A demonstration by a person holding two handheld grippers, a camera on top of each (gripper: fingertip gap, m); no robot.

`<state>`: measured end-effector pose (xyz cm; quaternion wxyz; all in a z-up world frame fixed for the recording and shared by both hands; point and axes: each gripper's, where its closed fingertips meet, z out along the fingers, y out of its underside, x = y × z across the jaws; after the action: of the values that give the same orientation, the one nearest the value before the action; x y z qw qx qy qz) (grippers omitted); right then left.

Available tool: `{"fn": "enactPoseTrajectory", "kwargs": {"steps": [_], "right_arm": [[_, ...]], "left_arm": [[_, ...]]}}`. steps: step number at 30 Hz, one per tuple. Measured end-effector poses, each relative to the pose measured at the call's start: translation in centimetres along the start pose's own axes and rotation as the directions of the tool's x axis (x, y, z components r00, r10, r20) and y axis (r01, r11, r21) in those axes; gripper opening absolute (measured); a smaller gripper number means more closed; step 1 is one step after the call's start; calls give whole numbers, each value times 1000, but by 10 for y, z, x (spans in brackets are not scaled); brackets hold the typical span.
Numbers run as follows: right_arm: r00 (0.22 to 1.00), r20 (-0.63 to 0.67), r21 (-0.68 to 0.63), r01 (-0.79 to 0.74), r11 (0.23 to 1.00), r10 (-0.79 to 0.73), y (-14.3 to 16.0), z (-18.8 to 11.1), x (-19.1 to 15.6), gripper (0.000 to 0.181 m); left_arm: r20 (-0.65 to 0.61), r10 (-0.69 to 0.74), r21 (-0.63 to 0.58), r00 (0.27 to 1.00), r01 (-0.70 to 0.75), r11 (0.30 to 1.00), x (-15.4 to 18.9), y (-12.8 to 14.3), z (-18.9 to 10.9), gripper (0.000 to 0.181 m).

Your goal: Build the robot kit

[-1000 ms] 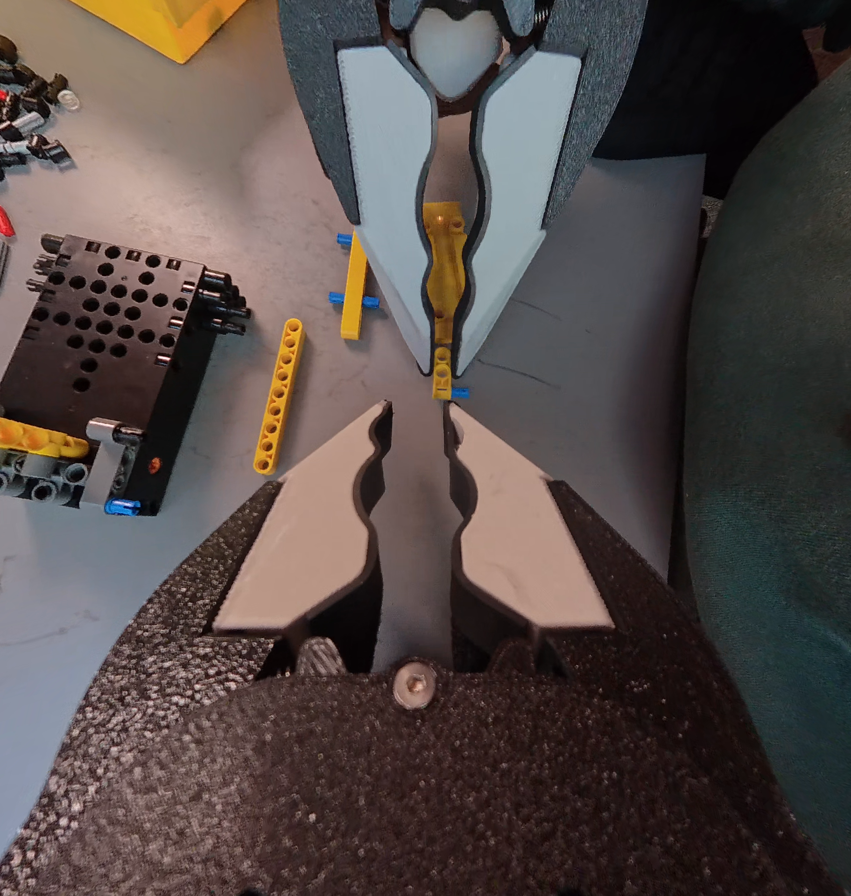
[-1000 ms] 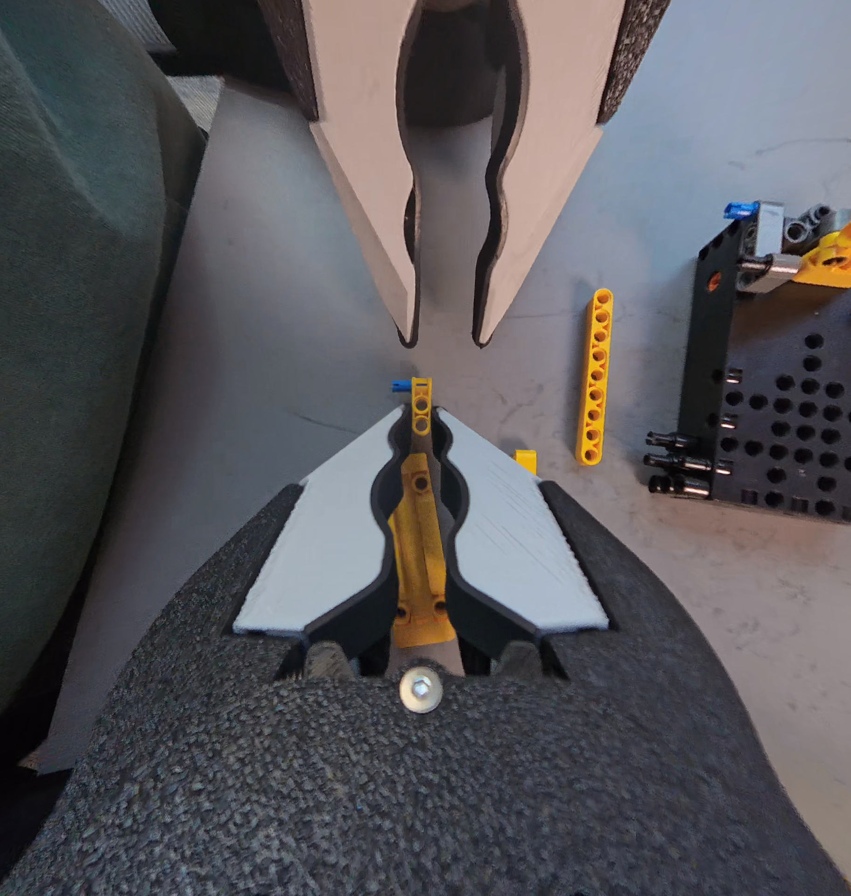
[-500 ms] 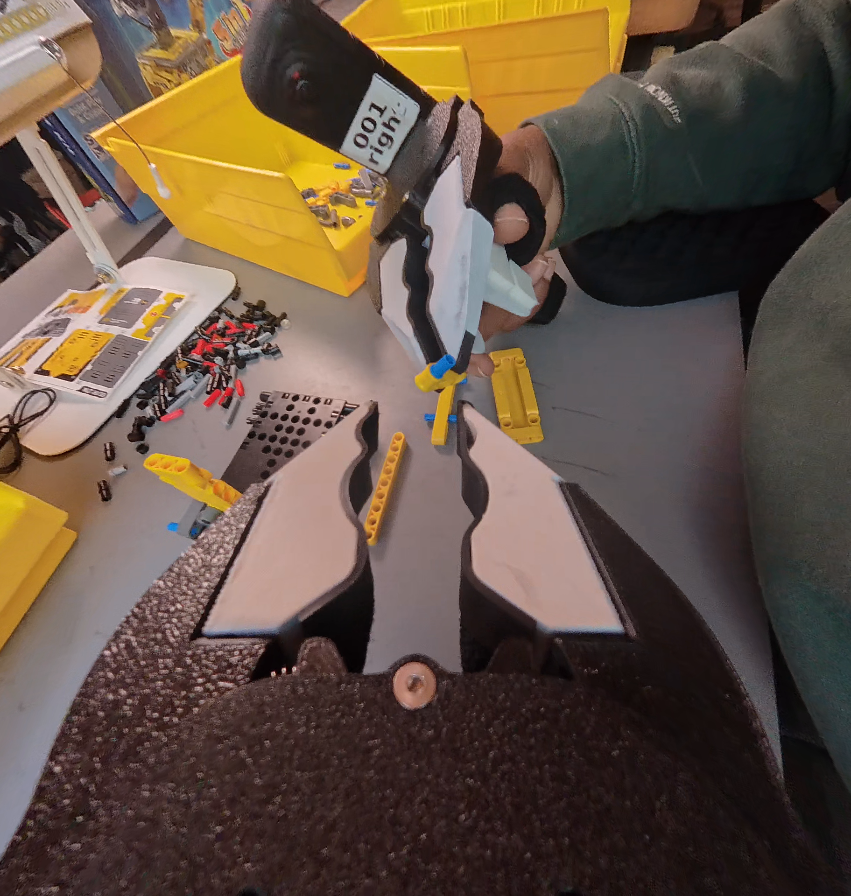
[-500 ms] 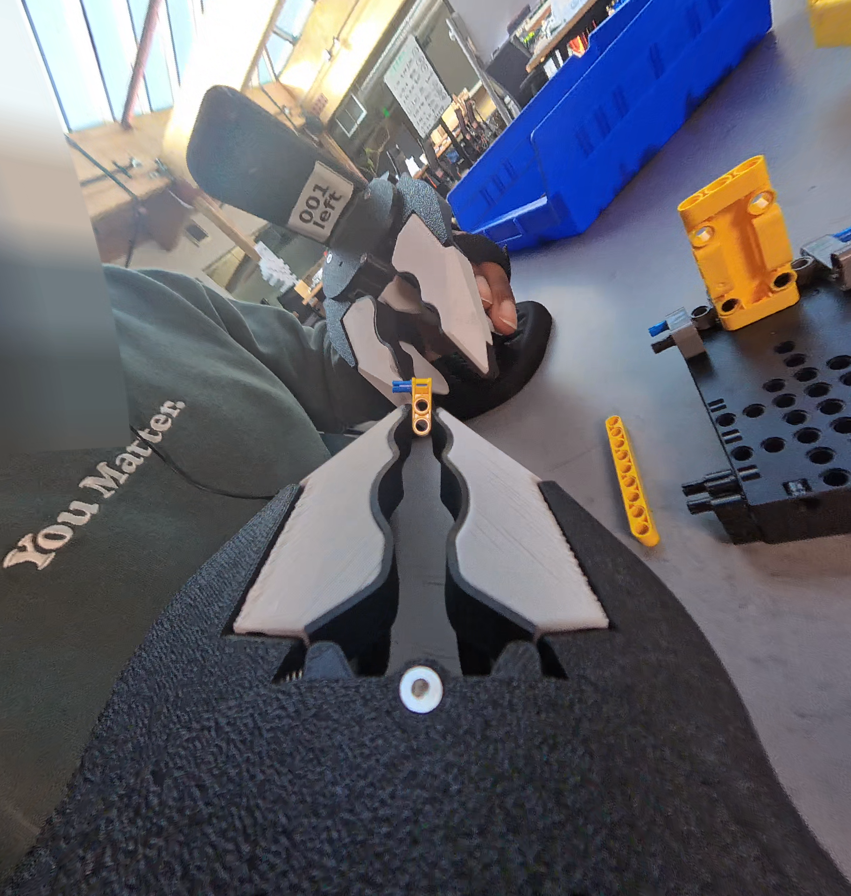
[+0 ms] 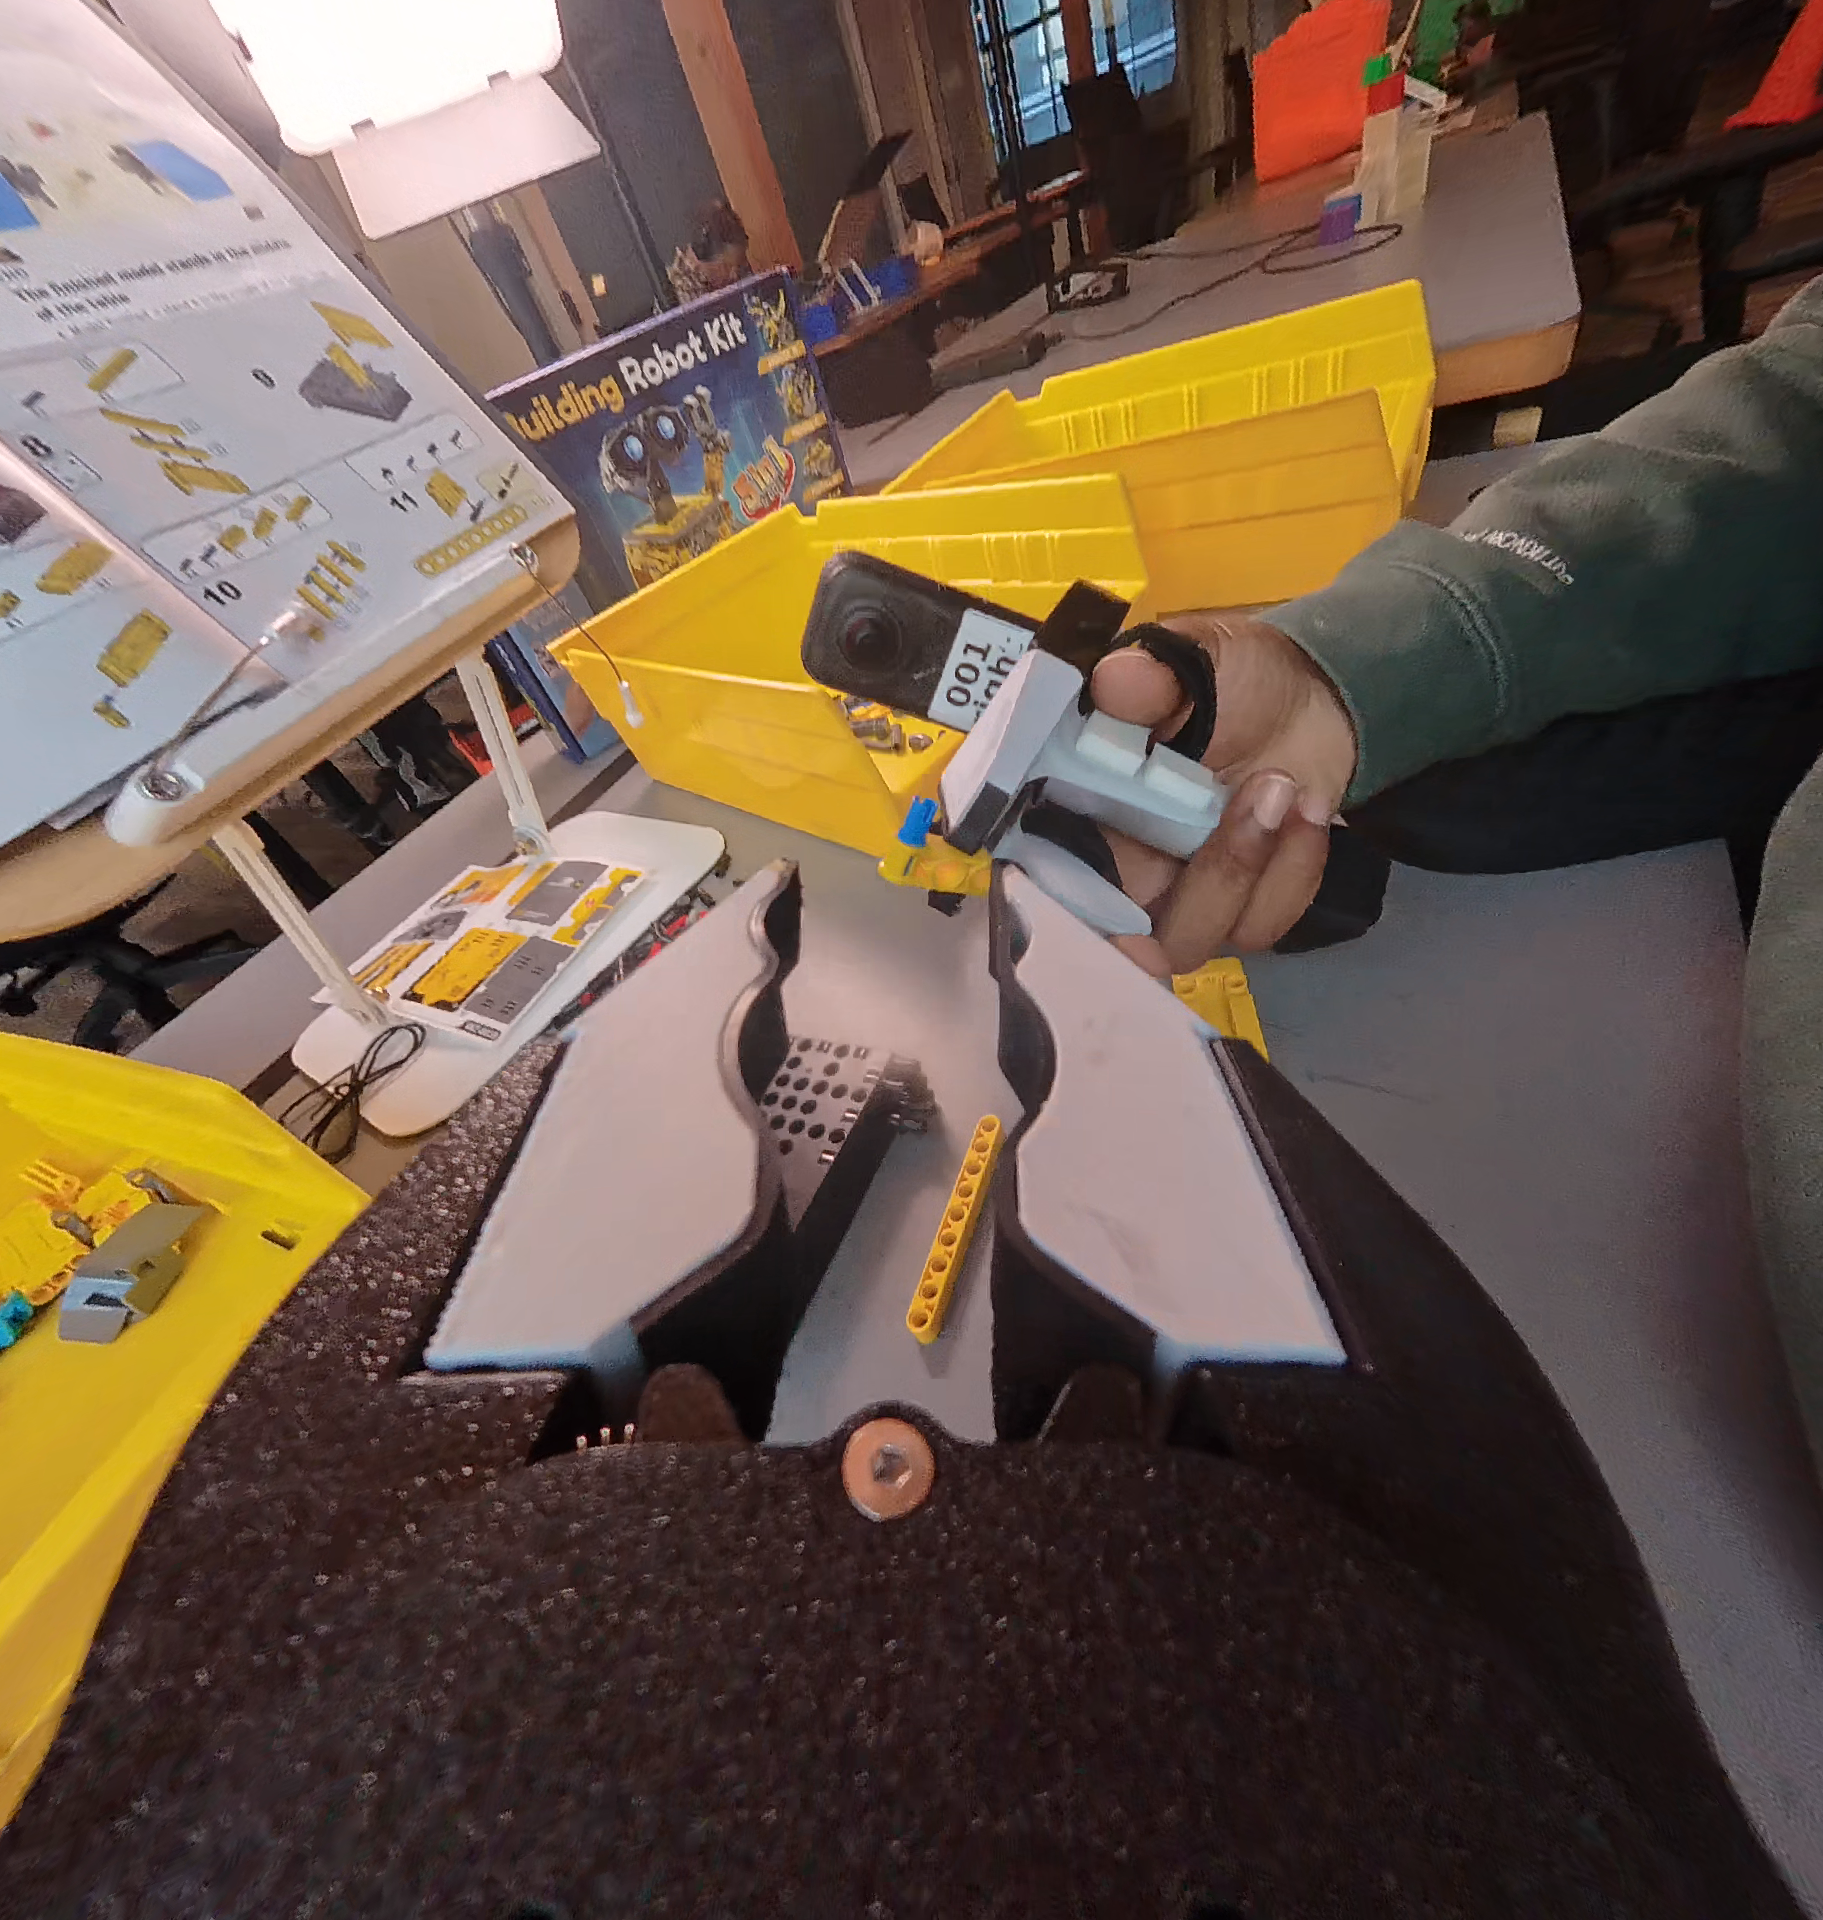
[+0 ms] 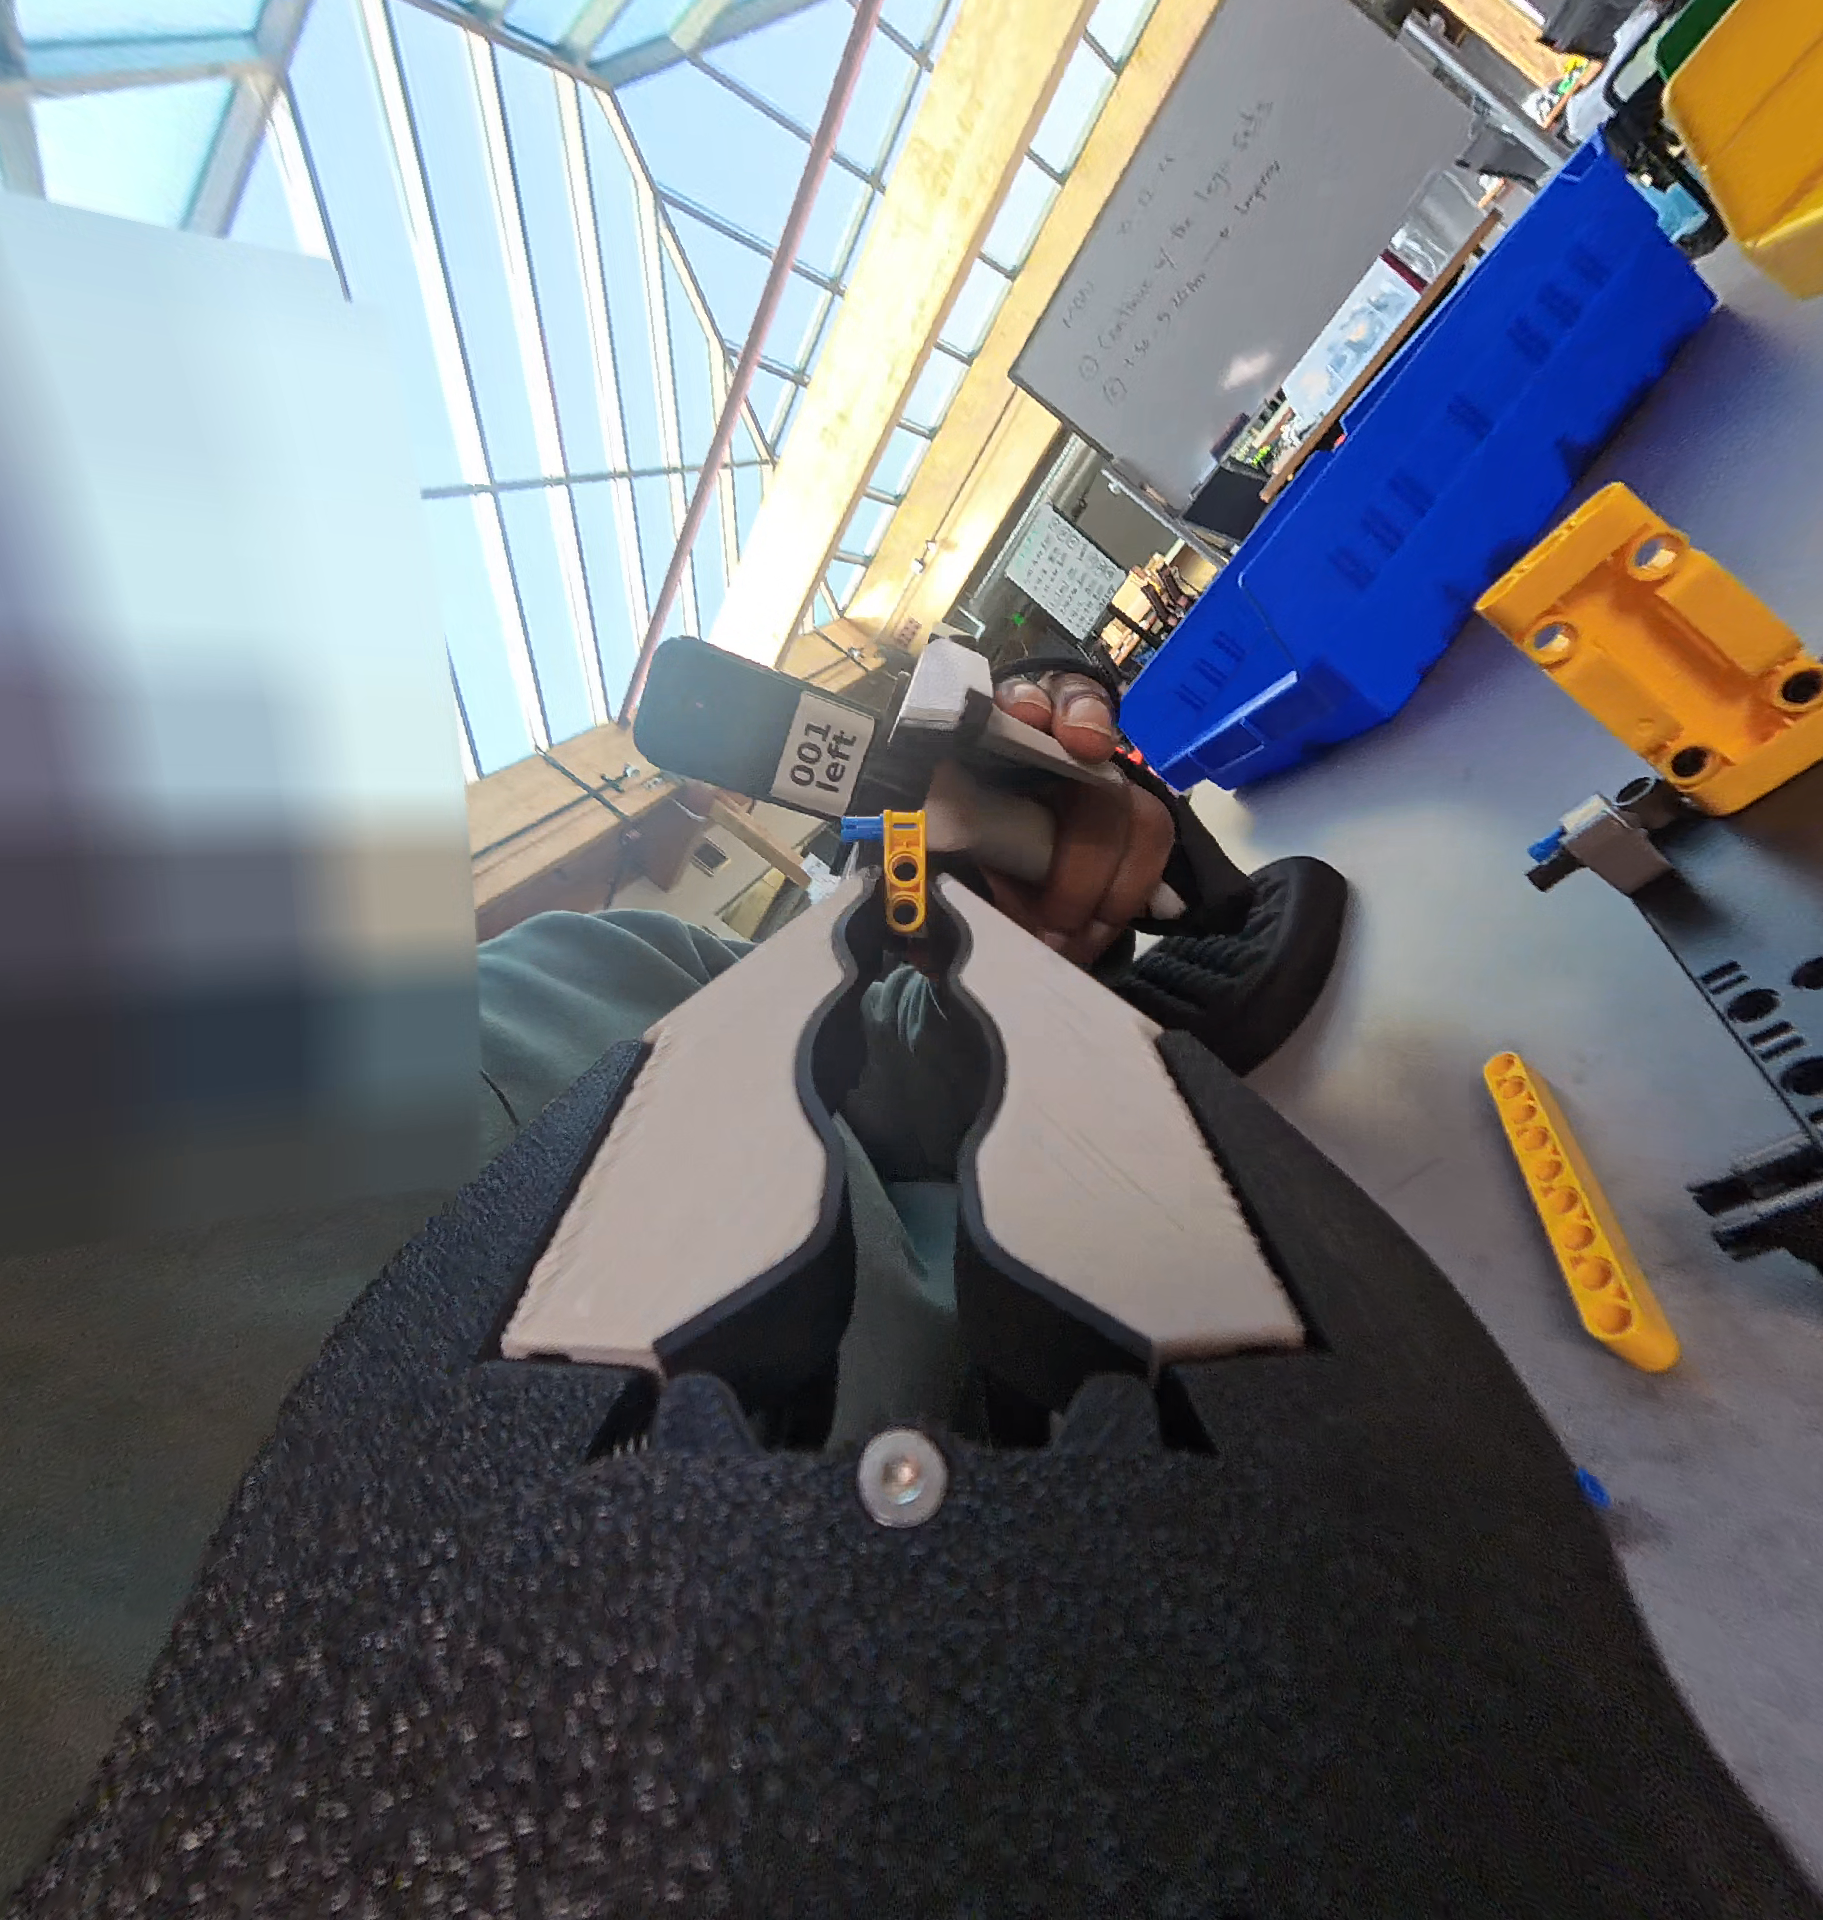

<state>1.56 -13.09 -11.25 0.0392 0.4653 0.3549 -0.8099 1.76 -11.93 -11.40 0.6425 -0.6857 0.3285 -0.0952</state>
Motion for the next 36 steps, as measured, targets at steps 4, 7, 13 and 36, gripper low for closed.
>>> {"fn": "enactPoseTrajectory", "kwargs": {"steps": [4, 7, 13, 36], "right_arm": [[996, 87, 50, -30, 998, 26, -5, 3, -14, 6], [993, 110, 81, -44, 996, 35, -9, 4, -18, 6], [987, 151, 95, -62, 994, 47, -9, 8, -27, 6], [489, -48, -903, 351, 247, -871, 94, -96, 62, 25]], "left_arm": [[8, 75, 50, 997, -76, 996, 3, -16, -2, 30], [12, 123, 52, 992, -123, 991, 6, -21, 0, 29], [71, 272, 9, 960, -273, 962, 6, -25, 3, 24], [-370, -370, -734, 852, -24, 679, 94, 108, 11, 24]]}}
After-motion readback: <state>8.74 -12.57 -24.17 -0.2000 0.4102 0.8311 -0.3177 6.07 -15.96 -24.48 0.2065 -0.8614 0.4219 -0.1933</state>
